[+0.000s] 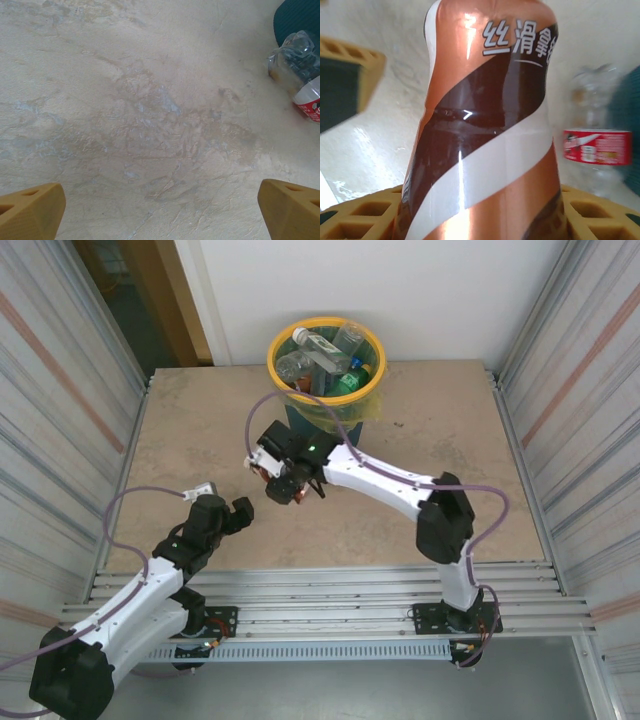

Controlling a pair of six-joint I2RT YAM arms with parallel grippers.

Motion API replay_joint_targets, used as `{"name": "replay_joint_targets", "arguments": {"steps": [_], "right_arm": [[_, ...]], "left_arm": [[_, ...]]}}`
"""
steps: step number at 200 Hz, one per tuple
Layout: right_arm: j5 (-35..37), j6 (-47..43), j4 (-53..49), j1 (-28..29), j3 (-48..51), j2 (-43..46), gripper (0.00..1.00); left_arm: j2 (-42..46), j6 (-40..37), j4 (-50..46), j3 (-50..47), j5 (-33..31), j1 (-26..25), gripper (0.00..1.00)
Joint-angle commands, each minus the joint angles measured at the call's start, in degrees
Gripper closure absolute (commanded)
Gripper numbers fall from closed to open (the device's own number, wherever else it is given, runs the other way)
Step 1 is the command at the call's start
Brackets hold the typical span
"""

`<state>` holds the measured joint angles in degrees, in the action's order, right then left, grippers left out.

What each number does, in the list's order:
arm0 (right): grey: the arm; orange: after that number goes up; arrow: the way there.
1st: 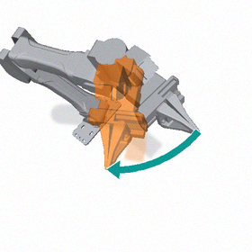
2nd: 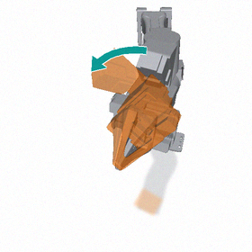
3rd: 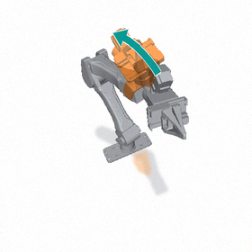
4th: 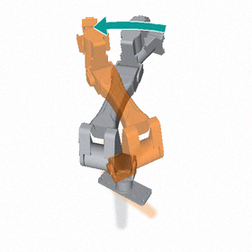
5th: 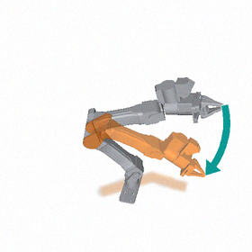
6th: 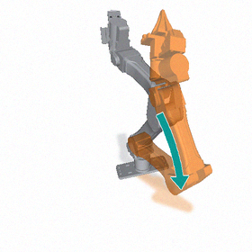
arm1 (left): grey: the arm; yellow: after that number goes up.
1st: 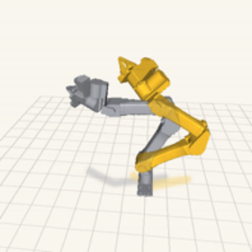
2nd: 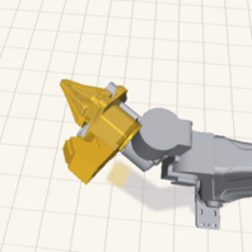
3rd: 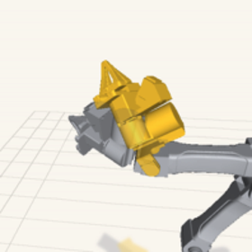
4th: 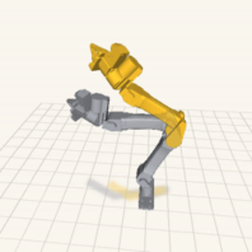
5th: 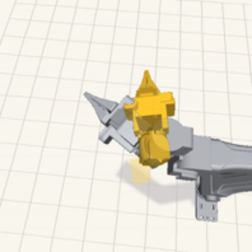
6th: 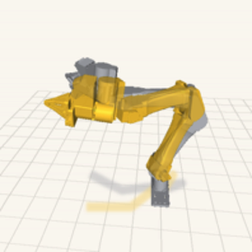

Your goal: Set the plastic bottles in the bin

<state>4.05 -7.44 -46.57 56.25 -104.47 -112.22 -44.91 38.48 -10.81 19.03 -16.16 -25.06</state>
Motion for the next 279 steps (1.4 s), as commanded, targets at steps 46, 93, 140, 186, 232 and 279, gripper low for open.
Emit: {"name": "replay_joint_targets", "arguments": {"steps": [46,93,140,186,232,279], "right_arm": [[4.0,0.3,-0.4,-2.3,-5.8,13.2,0.66],[6.7,-1.6,1.2,-7.1,-10.0,15.7,0.67],[3.8,-2.3,6.9,-13.8,-12.5,14.3,0.66],[3.1,-2.3,7.0,-18.0,-21.3,7.3,0.66],[2.9,-2.3,5.3,-19.9,-29.2,0.2,0.66],[5.1,-3.0,2.6,-20.2,-33.9,-5.2,0.65]], "left_arm": [[-0.1,1.4,1.4,-0.2,0.4,0.4,0.01],[-0.5,1.5,1.5,-0.3,0.6,0.4,0.01],[-1.2,1.7,1.8,-0.4,1.2,0.4,0.01],[-1.1,2.1,2.4,-0.6,1.8,0.4,0.01],[-1.3,2.5,3.0,-1.1,2.0,0.4,0.01],[-1.4,2.4,3.1,-1.3,1.8,0.4,0.01]]}}
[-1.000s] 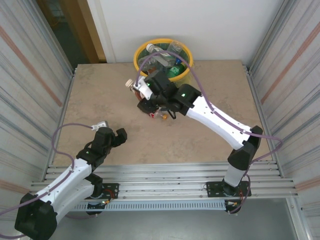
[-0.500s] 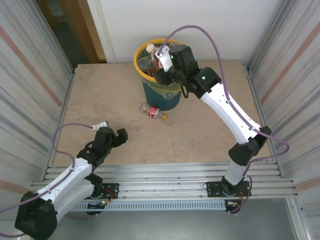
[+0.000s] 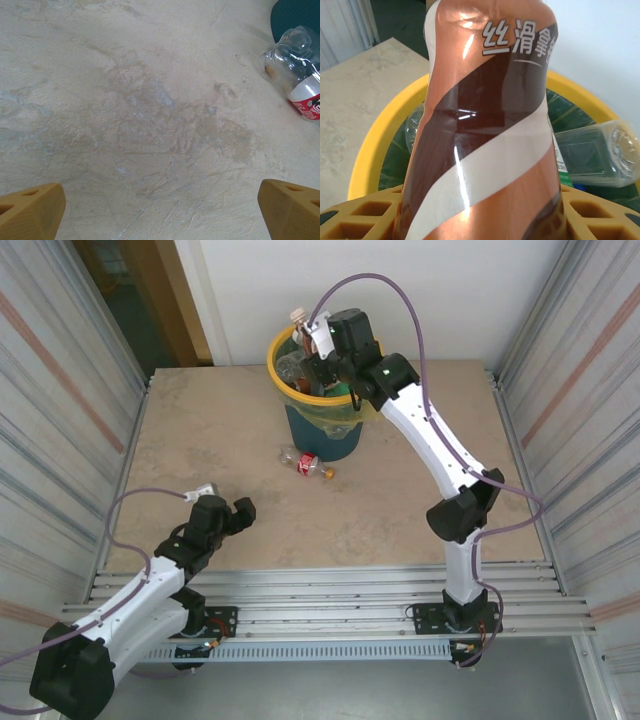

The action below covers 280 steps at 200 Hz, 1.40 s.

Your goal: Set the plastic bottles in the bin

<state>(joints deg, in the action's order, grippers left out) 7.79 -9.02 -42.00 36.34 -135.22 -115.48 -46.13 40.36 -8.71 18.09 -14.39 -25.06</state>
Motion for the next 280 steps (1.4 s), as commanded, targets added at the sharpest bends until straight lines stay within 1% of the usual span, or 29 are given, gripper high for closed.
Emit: {"name": "replay_joint_targets", "arguments": {"steps": [1,28,71,86,105,124,152,160,180,194,215,251,280], "right_arm": [[1.4,-1.4,-2.1,-0.3,-3.2,-2.0,0.64],[2.2,-1.7,-3.0,-0.5,-3.5,-3.3,0.63],[3.8,-1.7,-4.8,-0.5,-3.6,-4.4,0.58],[4.3,-1.7,-5.3,-0.5,-3.6,-4.5,0.53],[4.6,-1.5,-5.7,-0.5,-3.6,-4.6,0.41],[4.6,-1.3,-5.9,-0.4,-3.6,-4.3,0.34],[4.6,-1.1,-5.6,-0.4,-3.6,-3.7,0.26],[4.5,-1.1,-5.7,-0.3,-3.6,-3.6,0.26],[4.8,-1.0,-5.5,-0.3,-3.6,-3.2,0.26],[4.8,-0.8,-5.5,-0.2,-3.6,-2.9,0.29],[4.7,-0.4,-5.3,0.0,-3.5,-2.3,0.35],[4.7,0.5,-5.3,0.3,-2.7,-1.6,0.50],[4.5,1.1,-4.2,0.2,-0.1,-0.7,0.58]], "left_arm": [[-0.1,0.5,1.0,-0.4,0.0,0.4,0.01],[-0.2,0.5,1.0,-0.4,-0.1,0.4,0.01],[-0.5,0.4,1.2,-0.4,0.0,0.4,0.01],[-0.6,0.4,1.2,-0.4,0.0,0.4,0.01],[-0.6,0.5,1.2,-0.4,0.0,0.4,0.01],[-0.7,0.3,1.3,-0.3,-0.1,0.4,0.01],[-1.0,0.2,1.3,-0.2,0.0,0.5,0.01],[-1.1,0.2,1.3,-0.2,0.0,0.4,0.01],[-1.2,0.2,1.4,-0.1,0.0,0.5,0.01],[-1.4,0.1,1.3,0.0,0.1,0.5,0.01],[-1.7,-0.1,1.4,0.3,0.1,0.5,0.01],[-2.0,-0.2,1.6,0.4,0.2,0.4,0.01],[-2.2,-0.2,1.7,0.5,0.3,0.4,0.01]]}}
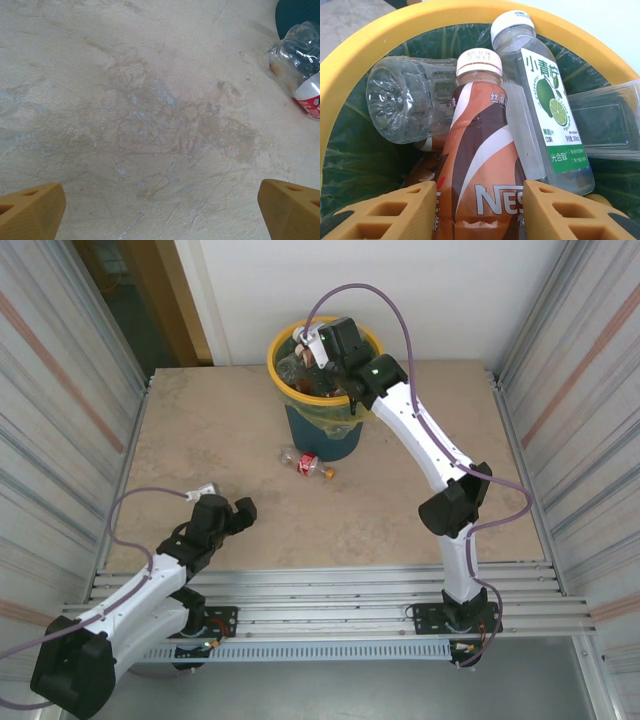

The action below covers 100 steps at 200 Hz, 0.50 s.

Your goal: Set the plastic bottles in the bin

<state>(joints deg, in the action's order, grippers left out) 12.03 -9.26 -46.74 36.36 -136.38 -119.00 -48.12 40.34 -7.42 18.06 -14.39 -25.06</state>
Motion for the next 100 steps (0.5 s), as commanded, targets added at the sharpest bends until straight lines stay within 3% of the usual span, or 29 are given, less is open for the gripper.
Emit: {"name": "replay_joint_targets", "arguments": {"steps": [1,60,100], "right_arm": [[0.2,1.4,0.5,0.2,1.1,2.9,0.58],[0.9,3.2,0.8,-0.6,3.2,1.8,0.62],[-2.3,3.4,1.6,-0.2,2.9,3.1,0.49]], "left_arm": [[-0.2,-0.2,0.5,0.4,0.3,0.4,0.01],[-0.2,-0.3,0.2,0.5,0.3,0.4,0.01],[0.0,-0.3,0.1,0.6,0.1,0.4,0.01]]}}
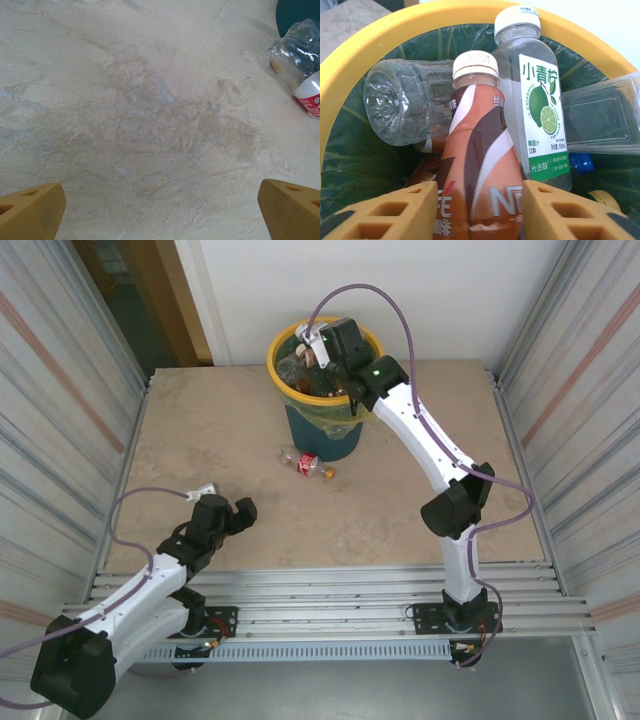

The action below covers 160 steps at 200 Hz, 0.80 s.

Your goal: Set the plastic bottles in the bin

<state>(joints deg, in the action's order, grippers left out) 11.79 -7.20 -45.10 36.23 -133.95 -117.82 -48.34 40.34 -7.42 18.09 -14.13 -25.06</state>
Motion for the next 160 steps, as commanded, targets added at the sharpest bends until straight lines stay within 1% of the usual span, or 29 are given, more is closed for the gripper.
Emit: {"name": "replay_joint_targets", "arguments": {"steps": [1,16,39,66,110,138,160], "right_arm": [[-2.1,1.4,0.0,-0.1,0.5,2.0,0.49],[-3.2,1.5,0.5,0.2,0.4,3.2,0.46],[-4.3,2.0,1.0,0.6,0.4,5.6,0.38],[-3.8,1.7,1.0,2.0,0.9,8.2,0.31],[0.9,-0.4,1.3,6.7,5.8,12.8,0.26],[3.1,-0.8,1.5,10.2,11.9,15.8,0.23],[7.5,-1.6,1.5,13.8,16.8,17.0,0.21]], "left_arm": [[0.2,-0.3,0.1,0.6,-0.2,0.4,0.01],[0.2,-0.2,0.1,0.6,-0.2,0.4,0.01],[0.2,-0.3,0.1,0.6,-0.2,0.4,0.01],[0.2,-0.3,0.0,0.5,-0.3,0.4,0.01],[0.5,-0.3,0.0,0.6,-0.2,0.4,0.01],[1.0,-0.4,-0.8,0.9,-0.4,0.4,0.01],[2.3,-0.7,-2.2,1.1,-1.9,0.5,0.01]]}}
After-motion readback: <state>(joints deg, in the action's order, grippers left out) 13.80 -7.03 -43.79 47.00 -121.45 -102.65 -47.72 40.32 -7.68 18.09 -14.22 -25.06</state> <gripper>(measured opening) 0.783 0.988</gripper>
